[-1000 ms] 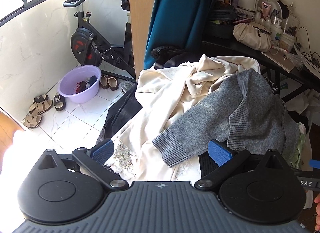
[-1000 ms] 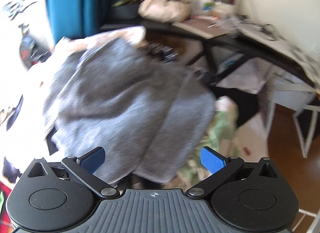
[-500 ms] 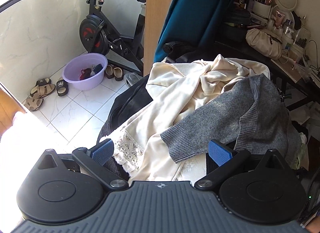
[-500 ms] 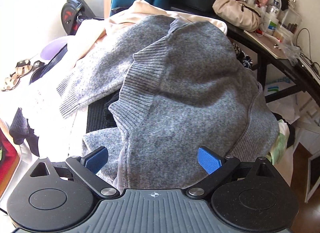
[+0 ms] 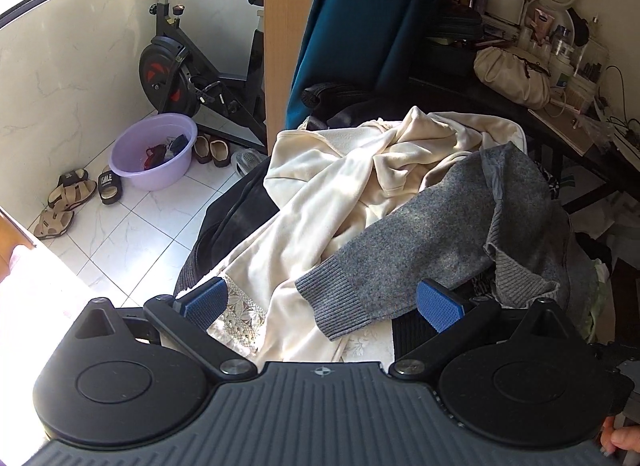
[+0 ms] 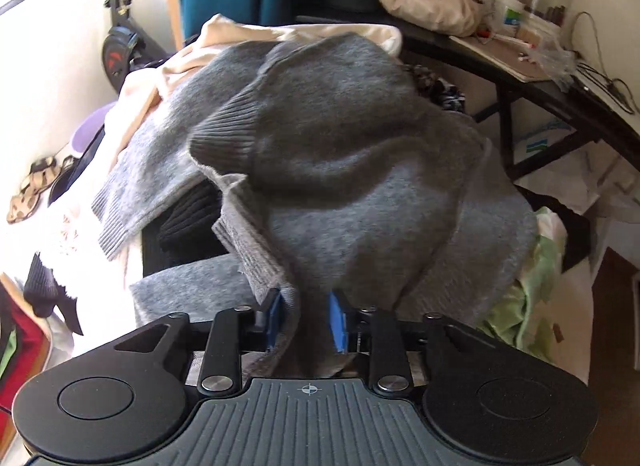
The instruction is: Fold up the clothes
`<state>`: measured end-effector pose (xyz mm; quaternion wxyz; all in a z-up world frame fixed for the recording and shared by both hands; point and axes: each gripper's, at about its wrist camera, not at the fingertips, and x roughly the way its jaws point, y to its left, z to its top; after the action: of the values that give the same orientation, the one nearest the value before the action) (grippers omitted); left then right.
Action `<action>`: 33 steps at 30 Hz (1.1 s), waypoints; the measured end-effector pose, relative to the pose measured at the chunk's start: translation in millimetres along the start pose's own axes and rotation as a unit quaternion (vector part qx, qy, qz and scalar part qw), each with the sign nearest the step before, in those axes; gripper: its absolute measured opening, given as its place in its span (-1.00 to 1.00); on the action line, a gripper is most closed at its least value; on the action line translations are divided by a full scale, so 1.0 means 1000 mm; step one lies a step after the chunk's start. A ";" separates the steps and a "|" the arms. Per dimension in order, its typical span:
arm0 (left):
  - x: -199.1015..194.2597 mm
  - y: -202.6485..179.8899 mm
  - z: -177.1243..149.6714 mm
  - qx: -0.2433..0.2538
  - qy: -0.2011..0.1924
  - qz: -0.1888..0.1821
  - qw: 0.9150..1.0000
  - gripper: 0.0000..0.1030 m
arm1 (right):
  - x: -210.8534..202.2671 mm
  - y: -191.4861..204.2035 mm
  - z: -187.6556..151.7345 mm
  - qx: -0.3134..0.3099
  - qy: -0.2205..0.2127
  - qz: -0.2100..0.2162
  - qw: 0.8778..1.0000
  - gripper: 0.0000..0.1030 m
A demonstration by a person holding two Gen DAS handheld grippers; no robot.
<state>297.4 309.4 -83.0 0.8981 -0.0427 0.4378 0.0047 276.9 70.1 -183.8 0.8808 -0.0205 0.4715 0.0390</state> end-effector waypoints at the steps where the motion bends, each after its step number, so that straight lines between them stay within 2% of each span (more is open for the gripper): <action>1: 0.002 -0.004 0.002 0.003 -0.002 -0.004 1.000 0.99 | -0.002 -0.012 0.001 0.018 -0.002 -0.011 1.000 -0.83; 6: 0.015 -0.028 0.007 0.043 -0.005 -0.020 0.999 0.99 | -0.006 -0.066 0.003 0.106 -0.001 -0.053 0.993 -0.86; 12: 0.042 -0.062 0.015 0.102 0.003 -0.039 0.994 0.99 | -0.025 -0.094 0.002 0.140 -0.023 -0.074 0.987 -0.87; 18: 0.075 -0.100 0.024 0.149 0.006 -0.064 0.987 0.99 | -0.038 -0.127 -0.006 0.188 -0.025 -0.122 0.974 -0.87; 25: 0.125 -0.127 0.014 0.199 0.036 -0.057 0.978 0.99 | -0.039 -0.139 -0.018 0.211 -0.013 -0.113 0.971 -0.88; 27: 0.130 -0.133 0.007 0.231 0.026 -0.067 0.970 0.99 | -0.035 -0.135 -0.019 0.207 -0.006 -0.108 0.972 -0.88; 31: 0.135 -0.153 -0.011 0.314 -0.016 -0.047 0.948 0.97 | -0.027 -0.128 -0.019 0.202 0.007 -0.102 0.974 -0.87; 32: 0.137 -0.157 -0.015 0.329 -0.026 -0.037 0.943 0.95 | -0.025 -0.127 -0.018 0.200 0.009 -0.102 0.974 -0.87; 33: 0.141 -0.159 -0.016 0.335 -0.029 -0.025 0.941 0.81 | -0.024 -0.125 -0.017 0.198 0.011 -0.102 0.975 -0.86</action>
<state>378.9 145.7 -192.8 0.8724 0.2499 0.3868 -0.1640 260.5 -56.9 -173.7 0.8614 0.1057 0.4751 -0.1451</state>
